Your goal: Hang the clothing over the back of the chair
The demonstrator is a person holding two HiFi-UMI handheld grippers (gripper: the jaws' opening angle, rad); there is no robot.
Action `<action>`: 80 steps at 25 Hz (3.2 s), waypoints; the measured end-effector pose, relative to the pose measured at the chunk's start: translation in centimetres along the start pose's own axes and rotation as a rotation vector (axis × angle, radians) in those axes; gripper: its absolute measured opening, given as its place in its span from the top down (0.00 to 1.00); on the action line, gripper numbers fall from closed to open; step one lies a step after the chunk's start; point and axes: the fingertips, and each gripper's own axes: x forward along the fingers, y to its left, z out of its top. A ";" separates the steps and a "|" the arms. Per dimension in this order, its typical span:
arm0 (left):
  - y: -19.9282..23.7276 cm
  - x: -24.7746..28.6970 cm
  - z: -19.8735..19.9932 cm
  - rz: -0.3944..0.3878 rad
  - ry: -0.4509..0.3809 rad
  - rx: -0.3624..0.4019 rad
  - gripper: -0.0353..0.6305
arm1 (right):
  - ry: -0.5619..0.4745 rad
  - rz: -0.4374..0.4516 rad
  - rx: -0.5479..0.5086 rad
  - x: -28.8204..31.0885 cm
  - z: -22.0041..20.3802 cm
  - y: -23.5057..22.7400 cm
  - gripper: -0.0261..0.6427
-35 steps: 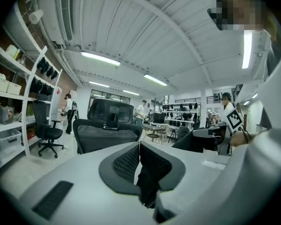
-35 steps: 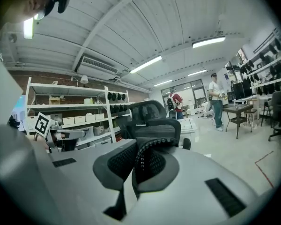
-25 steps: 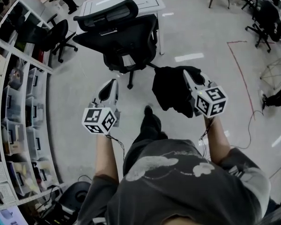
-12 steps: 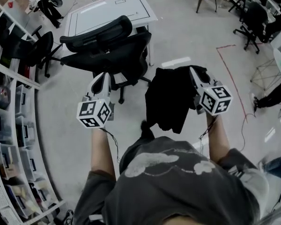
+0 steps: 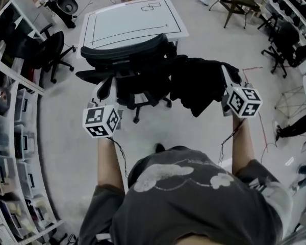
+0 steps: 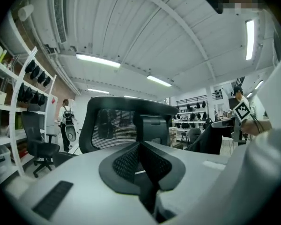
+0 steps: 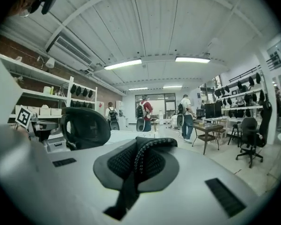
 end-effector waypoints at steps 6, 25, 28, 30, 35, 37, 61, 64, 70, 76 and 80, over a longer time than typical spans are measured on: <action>4.8 0.8 0.0 0.066 0.011 -0.017 0.94 | -0.025 -0.035 -0.060 5.4 3.6 -2.4 0.97; 13.7 4.7 1.1 0.288 0.044 -0.051 0.94 | -0.034 0.296 -0.191 23.6 10.6 6.0 0.97; 14.8 5.0 1.8 0.319 0.039 -0.044 0.94 | -0.060 0.366 -0.201 26.1 12.2 8.4 0.97; 15.5 5.3 2.2 0.338 0.037 -0.038 0.94 | -0.079 0.414 -0.202 27.6 13.4 10.0 0.97; 16.6 5.5 3.0 0.382 0.029 -0.035 0.94 | -0.133 0.552 -0.209 29.4 16.5 14.5 0.97; 17.0 5.4 3.5 0.395 0.019 -0.038 0.94 | -0.154 0.599 -0.216 29.7 17.6 16.0 0.97; 14.3 -2.1 6.0 0.298 -0.072 -0.016 0.94 | -0.367 0.800 -0.273 14.3 22.6 27.8 0.97; 13.4 -4.1 6.2 0.277 -0.086 -0.010 0.94 | -0.383 0.777 -0.274 11.5 22.4 28.4 0.97; 11.1 -8.1 5.9 0.222 -0.105 -0.008 0.94 | -0.395 0.731 -0.331 6.2 20.7 30.7 0.97; 7.5 -12.8 5.1 0.158 -0.113 0.001 0.94 | -0.441 0.738 -0.428 -1.0 18.2 34.1 0.97; 6.5 -16.7 5.3 0.134 -0.125 -0.018 0.94 | -0.473 0.716 -0.423 -5.4 18.0 35.9 0.97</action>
